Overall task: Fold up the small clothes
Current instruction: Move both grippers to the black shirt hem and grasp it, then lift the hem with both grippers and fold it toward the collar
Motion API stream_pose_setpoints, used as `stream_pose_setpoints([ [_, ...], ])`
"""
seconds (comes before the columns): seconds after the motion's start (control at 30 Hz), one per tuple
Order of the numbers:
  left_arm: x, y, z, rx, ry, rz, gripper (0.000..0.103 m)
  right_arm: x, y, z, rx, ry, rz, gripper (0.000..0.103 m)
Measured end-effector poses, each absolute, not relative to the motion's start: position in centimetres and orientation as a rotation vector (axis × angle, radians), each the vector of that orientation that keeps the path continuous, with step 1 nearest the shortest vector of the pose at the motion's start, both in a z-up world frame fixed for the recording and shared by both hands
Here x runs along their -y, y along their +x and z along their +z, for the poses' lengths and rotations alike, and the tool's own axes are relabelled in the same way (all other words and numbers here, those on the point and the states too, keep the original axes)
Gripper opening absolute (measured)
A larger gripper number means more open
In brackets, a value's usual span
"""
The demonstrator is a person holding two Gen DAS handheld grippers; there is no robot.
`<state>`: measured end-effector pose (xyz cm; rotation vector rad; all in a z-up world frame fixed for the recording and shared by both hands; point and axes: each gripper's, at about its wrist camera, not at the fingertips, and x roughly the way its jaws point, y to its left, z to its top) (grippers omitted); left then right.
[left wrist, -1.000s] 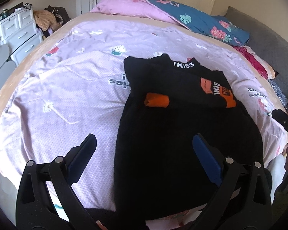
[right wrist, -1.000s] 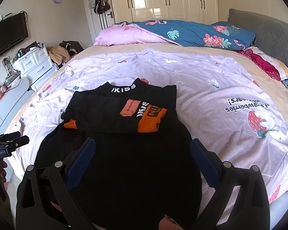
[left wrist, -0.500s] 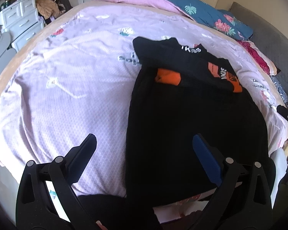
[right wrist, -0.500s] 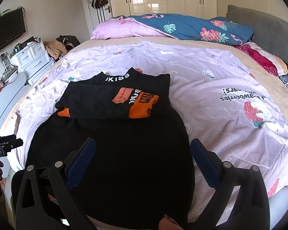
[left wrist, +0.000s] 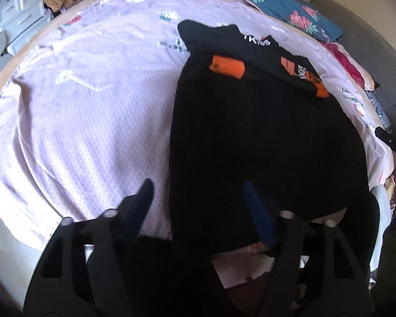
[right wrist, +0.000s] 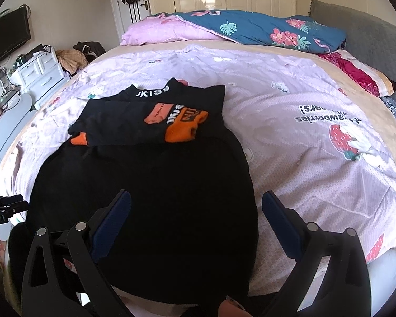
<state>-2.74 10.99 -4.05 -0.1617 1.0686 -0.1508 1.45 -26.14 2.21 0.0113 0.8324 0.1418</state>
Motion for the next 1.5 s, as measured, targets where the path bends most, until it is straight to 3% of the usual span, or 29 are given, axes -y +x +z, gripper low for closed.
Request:
stream_pose_setpoints([
  [0.13, -11.4, -3.2, -5.0, -1.100, -0.186, -0.154, 0.055, 26.6, 0.9, 1.8, -0.844, 0.006, 0.135, 0.099],
  [0.33, -11.6, -3.8, -5.6, -1.134, -0.213, -0.187, 0.040, 27.5, 0.0, 0.9, -0.873, -0.012, 0.129, 0.099],
  [0.77, -10.6, -3.5, -7.5, -1.184, -0.223, -0.207, 0.039, 29.7, -2.4, -0.9, -0.969, -0.034, 0.140, 0.099],
  [0.8, -10.8, -3.5, -7.6, -1.183, -0.237, -0.200, 0.037, 29.7, -2.7, -1.2, -0.990, -0.039, 0.159, 0.099],
  [0.97, -11.7, -3.5, -7.4, -1.162, -0.293, -0.183, 0.003, 30.1, -3.4, -3.0, -1.085, -0.044, 0.210, 0.098],
  [1.03, -11.7, -3.6, -6.7, -1.137, -0.288, -0.185, 0.003, 30.1, -3.7, -3.6, -1.103, -0.035, 0.233, 0.097],
  [1.07, -11.6, -3.7, -6.3, -1.122, -0.277, -0.187, 0.003, 30.1, -3.8, -3.8, -1.107, -0.032, 0.245, 0.093],
  [1.1, -11.5, -3.8, -5.7, -1.106, -0.270, -0.193, 0.003, 29.9, -3.9, -3.9, -1.108, -0.031, 0.254, 0.079],
  [1.23, -11.4, -3.8, -4.4, -1.066, -0.262, -0.202, 0.002, 29.8, -3.5, -4.9, -1.150, -0.033, 0.259, 0.064],
  [1.3, -11.6, -3.9, -4.1, -1.056, -0.265, -0.202, 0.002, 29.6, -3.4, -5.4, -1.167, -0.032, 0.269, 0.037],
  [1.37, -11.8, -3.8, -4.2, -1.053, -0.269, -0.198, 0.002, 29.4, -3.6, -5.6, -1.167, -0.057, 0.275, 0.019],
  [1.4, -11.9, -3.9, -4.1, -1.049, -0.274, -0.194, 0.002, 29.2, -3.7, -5.5, -1.158, -0.074, 0.278, 0.013],
  [1.5, -12.6, -3.8, -3.9, -1.033, -0.286, -0.178, 0.002, 29.6, -3.9, -4.3, -1.130, -0.042, 0.301, 0.010],
])
